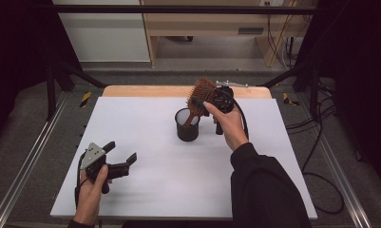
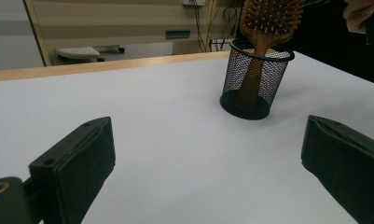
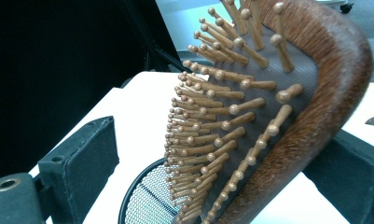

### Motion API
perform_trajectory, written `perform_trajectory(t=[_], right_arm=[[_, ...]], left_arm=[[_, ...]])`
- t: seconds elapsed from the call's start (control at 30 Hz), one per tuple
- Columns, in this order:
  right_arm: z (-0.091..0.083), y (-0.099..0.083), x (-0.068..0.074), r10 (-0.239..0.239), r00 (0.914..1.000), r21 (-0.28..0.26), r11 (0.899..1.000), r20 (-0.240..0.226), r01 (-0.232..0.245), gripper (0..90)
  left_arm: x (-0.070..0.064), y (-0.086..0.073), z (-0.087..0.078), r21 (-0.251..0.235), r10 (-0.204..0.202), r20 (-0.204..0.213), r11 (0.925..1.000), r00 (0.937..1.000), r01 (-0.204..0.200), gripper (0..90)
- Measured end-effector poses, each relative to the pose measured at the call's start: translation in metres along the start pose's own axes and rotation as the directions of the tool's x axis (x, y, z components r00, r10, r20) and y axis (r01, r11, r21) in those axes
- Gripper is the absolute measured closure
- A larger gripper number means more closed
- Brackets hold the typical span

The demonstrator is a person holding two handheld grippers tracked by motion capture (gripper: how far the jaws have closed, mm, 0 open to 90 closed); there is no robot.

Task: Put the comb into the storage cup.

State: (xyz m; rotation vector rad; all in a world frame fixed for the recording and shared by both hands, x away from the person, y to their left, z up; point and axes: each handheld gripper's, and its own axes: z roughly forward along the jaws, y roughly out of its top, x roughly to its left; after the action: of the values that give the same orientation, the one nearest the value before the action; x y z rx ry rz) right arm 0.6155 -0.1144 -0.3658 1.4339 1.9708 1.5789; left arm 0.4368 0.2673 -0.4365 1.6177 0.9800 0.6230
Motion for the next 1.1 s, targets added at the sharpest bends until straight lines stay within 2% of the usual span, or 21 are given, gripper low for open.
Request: perform_trajectory(t=[0.3,1.1], right_arm=[[-0.006,0.002,0.004,-0.021,0.9998,-0.015,1.000,-0.003,0.021,7.3],[-0.013,0.005,0.006,-0.033,0.9993,-0.042,0.999,0.017,0.033,4.6]], left_arm=[[0.000,0.000,0.000,0.000,0.000,0.000,1.0000,1.0000,0.000,3.0],[0.000,0.000,0.000,0.000,0.000,0.000,1.0000,1.0000,0.000,3.0]])
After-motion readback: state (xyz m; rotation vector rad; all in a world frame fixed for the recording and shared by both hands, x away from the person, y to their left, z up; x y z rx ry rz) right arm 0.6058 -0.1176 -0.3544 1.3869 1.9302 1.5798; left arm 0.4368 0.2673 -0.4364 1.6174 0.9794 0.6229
